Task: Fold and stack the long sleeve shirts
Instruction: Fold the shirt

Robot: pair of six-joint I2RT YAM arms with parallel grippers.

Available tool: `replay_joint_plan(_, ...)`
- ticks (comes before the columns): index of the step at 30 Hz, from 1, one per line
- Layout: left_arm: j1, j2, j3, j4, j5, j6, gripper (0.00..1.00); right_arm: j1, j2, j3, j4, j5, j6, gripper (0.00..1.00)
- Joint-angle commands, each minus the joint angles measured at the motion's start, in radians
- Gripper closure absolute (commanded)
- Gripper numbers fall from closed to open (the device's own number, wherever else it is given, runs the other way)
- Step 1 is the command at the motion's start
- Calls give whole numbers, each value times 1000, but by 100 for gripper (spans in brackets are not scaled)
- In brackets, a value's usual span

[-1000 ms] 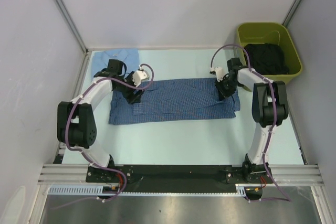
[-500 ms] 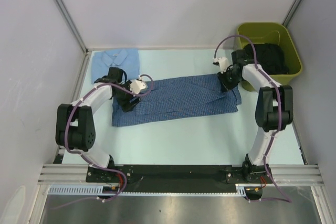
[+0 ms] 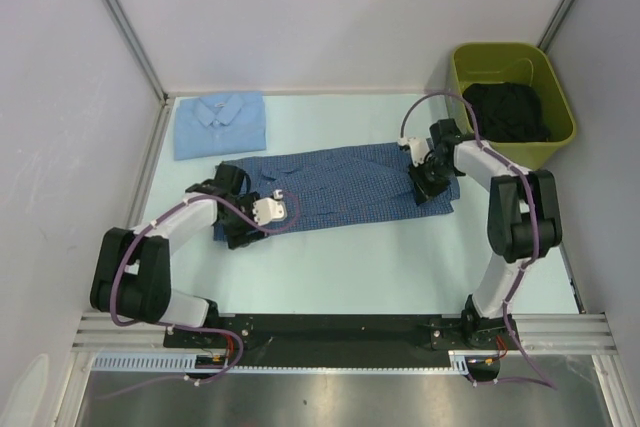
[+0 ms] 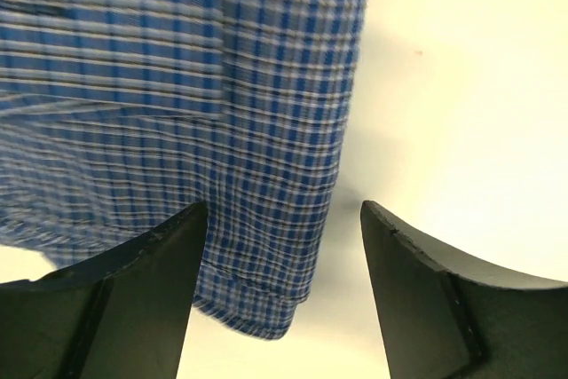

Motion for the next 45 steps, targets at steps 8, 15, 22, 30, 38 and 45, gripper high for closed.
replay_joint_plan(8,-12,-3,-91,45,-72,71,82,61,266,161,170,177,-81,78)
replay_joint_plan(15,-185,-40,-83,-99,-23,-42,96,106,474,423,223,265,-174,79)
replay_joint_plan(22,-447,42,-30,-119,47,-240,100,139,593,659,352,304,-255,78)
replay_joint_plan(30,-757,347,249,-93,190,-454,100,187,683,836,428,306,-290,76)
replay_joint_plan(38,-903,561,524,-38,287,-553,100,208,668,776,477,276,-261,76)
replay_joint_plan(45,-991,687,673,8,305,-592,100,212,648,745,520,187,-256,76)
